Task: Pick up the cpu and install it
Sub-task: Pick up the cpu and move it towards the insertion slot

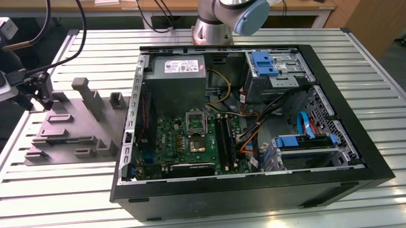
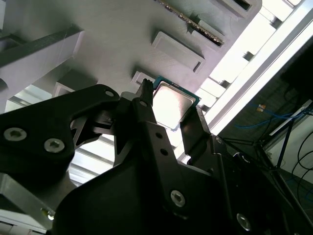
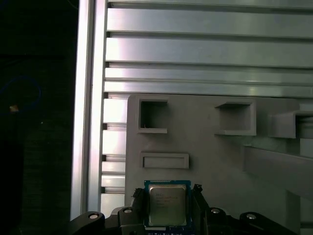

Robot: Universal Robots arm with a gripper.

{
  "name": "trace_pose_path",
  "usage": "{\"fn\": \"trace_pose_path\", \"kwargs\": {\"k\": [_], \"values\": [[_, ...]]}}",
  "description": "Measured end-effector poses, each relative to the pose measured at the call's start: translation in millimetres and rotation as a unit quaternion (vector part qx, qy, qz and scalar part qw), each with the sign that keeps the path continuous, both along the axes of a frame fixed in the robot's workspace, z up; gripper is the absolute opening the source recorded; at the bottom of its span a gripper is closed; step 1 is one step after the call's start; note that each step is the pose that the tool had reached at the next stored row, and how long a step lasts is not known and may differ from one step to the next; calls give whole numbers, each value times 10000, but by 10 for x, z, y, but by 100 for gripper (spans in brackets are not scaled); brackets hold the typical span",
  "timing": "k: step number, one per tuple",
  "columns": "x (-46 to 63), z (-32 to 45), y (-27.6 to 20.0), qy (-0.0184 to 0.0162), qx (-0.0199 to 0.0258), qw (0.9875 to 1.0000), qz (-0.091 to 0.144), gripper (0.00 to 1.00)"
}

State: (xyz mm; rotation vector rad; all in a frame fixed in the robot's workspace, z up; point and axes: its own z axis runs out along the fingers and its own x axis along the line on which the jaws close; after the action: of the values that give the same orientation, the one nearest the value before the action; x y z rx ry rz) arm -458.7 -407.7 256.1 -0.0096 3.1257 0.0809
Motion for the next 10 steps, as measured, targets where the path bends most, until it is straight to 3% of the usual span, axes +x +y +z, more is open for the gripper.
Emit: {"fn": "trace_pose_path", "kwargs": {"k": [10], "values": [[0,34,29,0,-16,10000,0,47]]}}
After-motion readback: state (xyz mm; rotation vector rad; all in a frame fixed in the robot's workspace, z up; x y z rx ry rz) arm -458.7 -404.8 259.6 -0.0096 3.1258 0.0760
